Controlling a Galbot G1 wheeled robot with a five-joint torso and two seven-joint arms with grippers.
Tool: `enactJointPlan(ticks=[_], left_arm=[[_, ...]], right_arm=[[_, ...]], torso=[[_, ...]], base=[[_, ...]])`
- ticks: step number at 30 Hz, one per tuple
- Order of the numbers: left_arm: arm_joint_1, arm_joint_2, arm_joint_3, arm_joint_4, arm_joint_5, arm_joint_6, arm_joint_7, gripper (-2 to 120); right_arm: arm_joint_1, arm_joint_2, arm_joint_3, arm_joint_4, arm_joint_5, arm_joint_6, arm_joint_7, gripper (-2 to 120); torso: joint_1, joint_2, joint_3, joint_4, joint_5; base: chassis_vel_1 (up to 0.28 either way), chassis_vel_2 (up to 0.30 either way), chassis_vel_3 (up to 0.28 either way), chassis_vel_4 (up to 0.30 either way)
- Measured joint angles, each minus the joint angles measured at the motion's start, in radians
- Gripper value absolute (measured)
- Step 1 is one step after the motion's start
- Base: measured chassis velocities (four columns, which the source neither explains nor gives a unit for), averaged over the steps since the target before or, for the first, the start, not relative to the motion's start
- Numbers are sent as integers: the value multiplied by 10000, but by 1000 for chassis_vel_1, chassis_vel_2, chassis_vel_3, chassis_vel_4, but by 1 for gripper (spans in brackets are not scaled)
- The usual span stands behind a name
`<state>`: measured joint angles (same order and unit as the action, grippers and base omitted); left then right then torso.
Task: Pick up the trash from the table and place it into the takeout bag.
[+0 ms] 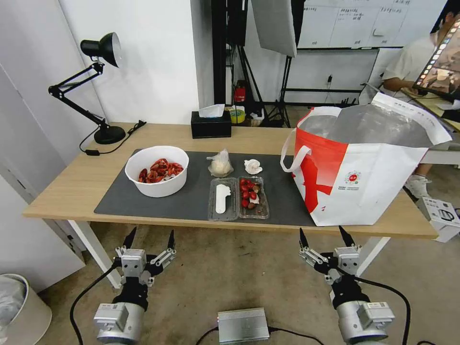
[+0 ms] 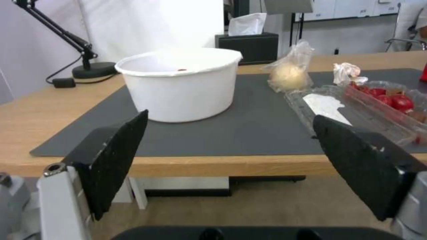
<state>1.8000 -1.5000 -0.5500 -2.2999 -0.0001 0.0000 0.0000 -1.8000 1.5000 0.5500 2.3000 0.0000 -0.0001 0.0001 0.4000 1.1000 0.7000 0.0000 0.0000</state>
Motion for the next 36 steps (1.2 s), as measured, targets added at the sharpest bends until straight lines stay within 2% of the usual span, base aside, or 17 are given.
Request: enactJointPlan(ticks=[23,28,29,31,32,34,35,36], left_arm=[[0,-1,0,0,0,-10,0,100],[-39,-206,67,0,-117,-696,-121,100],[-78,-407,138,-5,-227,-1354,-239,100],[-132,-672,239,-30,-370,-2198,-389,100],[-132,-672,239,-30,-370,-2198,-389,100],[-188,-850,298,47,-569,-2723,-423,100],[-188,-850,298,47,-569,-2723,-423,100],[-197,-906,349,80,-649,-2813,-428,100]], right_arm=[[12,-30,-7,-4,11,0,2,100],[418,-624,-180,-125,280,58,223,100],[813,-1210,-358,-246,546,144,440,100],[1354,-1995,-592,-406,909,261,754,100],[1354,-1995,-592,-406,909,261,754,100],[1913,-2826,-839,-582,1290,383,1073,100],[1913,-2826,-839,-582,1290,383,1073,100],[2126,-3134,-930,-643,1433,431,1196,100]], torso=[[0,0,0,-1,0],[0,0,0,-1,0],[0,0,0,5,2],[1,0,1,3,3],[1,0,1,3,3],[0,0,0,3,2],[0,0,0,3,2],[0,0,0,1,0]], base=[[0,0,0,0],[0,0,0,0],[0,0,0,0],[0,0,0,0],[0,0,0,0],[0,0,0,0],[0,0,0,0],[0,0,0,0]])
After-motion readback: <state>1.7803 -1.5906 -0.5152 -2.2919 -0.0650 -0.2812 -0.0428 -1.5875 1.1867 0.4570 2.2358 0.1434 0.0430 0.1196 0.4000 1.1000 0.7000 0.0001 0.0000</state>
